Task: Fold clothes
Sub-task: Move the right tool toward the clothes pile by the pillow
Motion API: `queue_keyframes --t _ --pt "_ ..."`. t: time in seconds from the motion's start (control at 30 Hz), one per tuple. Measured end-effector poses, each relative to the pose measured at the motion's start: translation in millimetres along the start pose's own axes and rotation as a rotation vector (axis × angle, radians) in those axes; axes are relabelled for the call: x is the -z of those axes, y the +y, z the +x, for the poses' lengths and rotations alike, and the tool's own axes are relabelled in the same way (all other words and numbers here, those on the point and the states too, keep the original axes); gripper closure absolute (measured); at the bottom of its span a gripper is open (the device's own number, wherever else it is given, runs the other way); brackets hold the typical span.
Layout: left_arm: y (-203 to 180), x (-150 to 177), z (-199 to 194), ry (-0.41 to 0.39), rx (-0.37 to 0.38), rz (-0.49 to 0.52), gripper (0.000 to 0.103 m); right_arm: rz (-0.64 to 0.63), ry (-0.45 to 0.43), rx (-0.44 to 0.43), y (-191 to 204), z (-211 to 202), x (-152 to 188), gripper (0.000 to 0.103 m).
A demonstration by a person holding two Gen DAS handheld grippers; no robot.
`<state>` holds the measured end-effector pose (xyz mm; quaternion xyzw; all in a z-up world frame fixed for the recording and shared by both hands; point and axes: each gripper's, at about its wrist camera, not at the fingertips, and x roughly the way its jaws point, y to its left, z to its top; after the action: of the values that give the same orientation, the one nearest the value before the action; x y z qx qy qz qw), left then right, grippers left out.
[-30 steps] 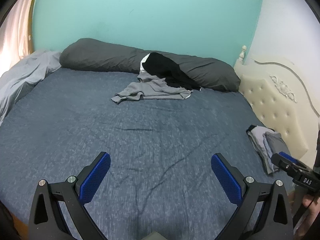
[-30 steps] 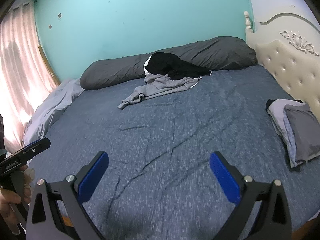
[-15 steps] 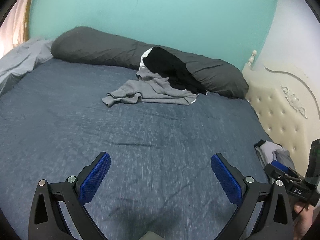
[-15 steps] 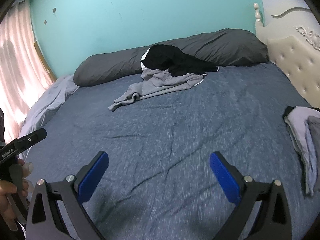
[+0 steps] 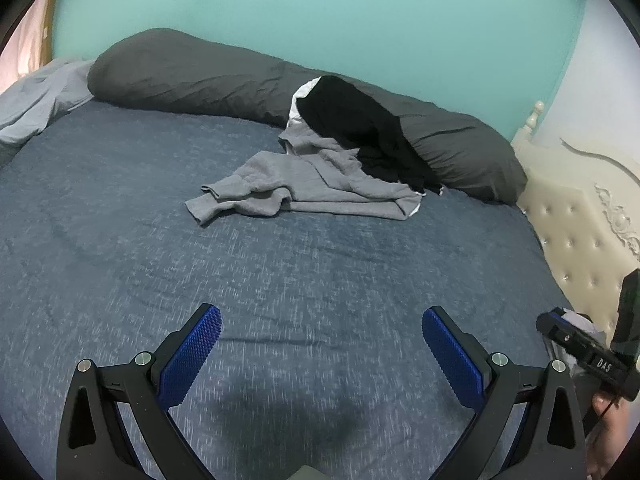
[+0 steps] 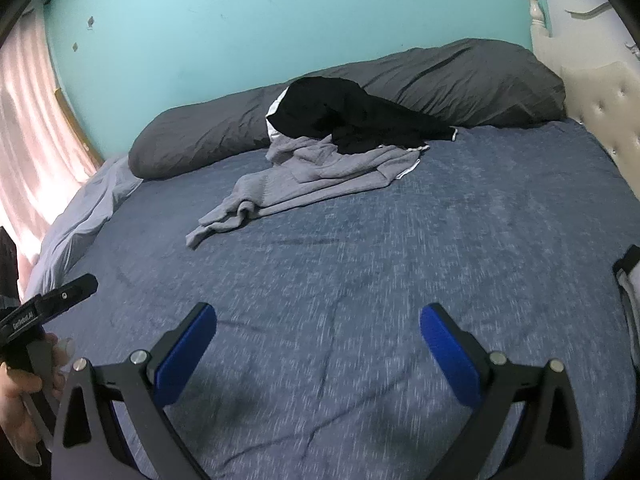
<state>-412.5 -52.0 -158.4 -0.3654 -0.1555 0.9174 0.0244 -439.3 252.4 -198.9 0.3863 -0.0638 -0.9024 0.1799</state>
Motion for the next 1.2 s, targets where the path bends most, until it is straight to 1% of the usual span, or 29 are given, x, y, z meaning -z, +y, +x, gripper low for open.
queue_keyframes --t 0.1,0.2,0.3,0.4,0.53,0.67,0.8,0.9,0.97,1.0,1.03,1.1,1.2 --pt "1 -11 15 0.021 0.0 -0.01 0.0 -0.007 0.013 0.007 -4 16 -15 0.0" --pt "3 -20 26 0.037 -0.003 -0.019 0.0 -0.003 0.049 0.01 -9 34 -29 0.0" --pt "5 -33 40 0.041 -0.016 -0.02 0.0 -0.029 0.079 0.024 -9 54 -44 0.0" --pt "8 -44 54 0.047 -0.023 -0.023 0.0 -0.057 0.09 0.038 -9 73 -59 0.0" --pt "14 -58 73 0.055 -0.03 -0.033 0.0 -0.081 0.089 0.079 -14 100 -79 0.0" --pt "23 -70 94 0.064 -0.037 -0.051 0.0 -0.069 0.108 0.09 -24 130 -99 0.0" --pt "32 -78 113 0.077 -0.05 -0.059 0.0 -0.079 0.092 0.102 -27 157 -119 0.0" --pt "39 -82 126 0.087 -0.058 -0.064 0.0 -0.114 0.086 0.119 -26 180 -134 0.001" --pt "44 -85 133 0.093 -0.065 -0.07 0.0 -0.123 0.087 0.136 -26 195 -143 0.002" --pt "46 -87 137 0.095 -0.065 -0.075 0.0 -0.119 0.088 0.143 -28 203 -148 0.004" --pt "48 -88 141 0.097 -0.066 -0.079 0.0 -0.112 0.09 0.146 -33 211 -153 0.009" --pt "51 -91 149 0.1 -0.068 -0.08 0.0 -0.102 0.099 0.142 -41 231 -165 0.012" --pt "57 -95 162 0.107 -0.074 -0.083 0.0 -0.097 0.089 0.145 -49 252 -179 0.013"
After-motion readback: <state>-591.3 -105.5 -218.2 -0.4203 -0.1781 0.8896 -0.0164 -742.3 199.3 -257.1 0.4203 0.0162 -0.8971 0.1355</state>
